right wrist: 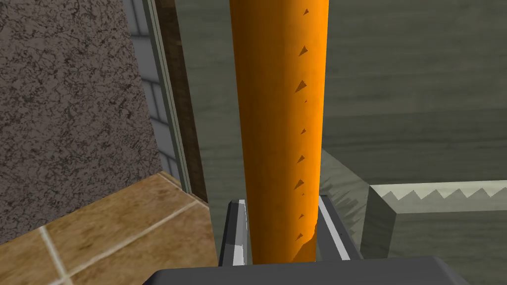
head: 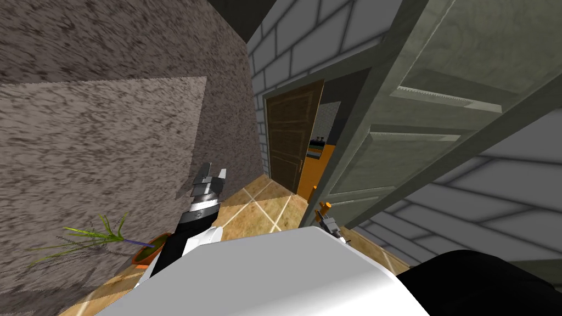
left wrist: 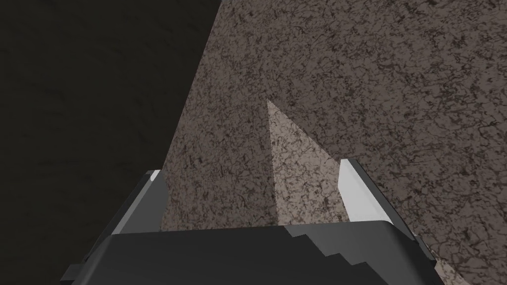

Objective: Pull the door open

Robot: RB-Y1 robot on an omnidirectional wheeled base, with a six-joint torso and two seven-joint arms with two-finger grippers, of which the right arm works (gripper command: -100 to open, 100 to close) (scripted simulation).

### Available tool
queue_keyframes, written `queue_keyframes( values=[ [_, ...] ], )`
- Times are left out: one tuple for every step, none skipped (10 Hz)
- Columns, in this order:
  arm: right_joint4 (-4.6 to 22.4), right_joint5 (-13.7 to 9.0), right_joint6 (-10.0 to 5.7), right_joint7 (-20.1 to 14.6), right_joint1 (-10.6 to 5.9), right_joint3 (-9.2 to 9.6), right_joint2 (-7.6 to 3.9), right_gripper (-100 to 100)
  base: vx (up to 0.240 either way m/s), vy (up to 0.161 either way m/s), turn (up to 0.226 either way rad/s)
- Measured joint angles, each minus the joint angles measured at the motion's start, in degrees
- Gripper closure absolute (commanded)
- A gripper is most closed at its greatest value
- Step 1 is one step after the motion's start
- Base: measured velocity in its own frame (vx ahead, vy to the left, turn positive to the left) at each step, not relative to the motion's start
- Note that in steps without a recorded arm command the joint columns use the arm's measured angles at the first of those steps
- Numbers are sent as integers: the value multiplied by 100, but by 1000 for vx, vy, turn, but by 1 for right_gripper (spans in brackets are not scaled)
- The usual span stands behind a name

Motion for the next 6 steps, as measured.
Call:
queue_keyframes(
  values=[
    [62,22,-64,-38,0,39,-8,100,-219,-76,180],
    [143,43,-140,-84,-17,74,-20,100,-234,-57,149],
    [199,58,-203,-122,-31,98,-36,100,-241,-65,172],
    [178,68,-240,-144,5,118,-75,100,-206,-51,129],
    [217,84,-294,-176,7,144,-96,100,-197,-62,128],
    [275,99,-357,-210,3,169,-105,100,-92,-29,33]
  ],
)
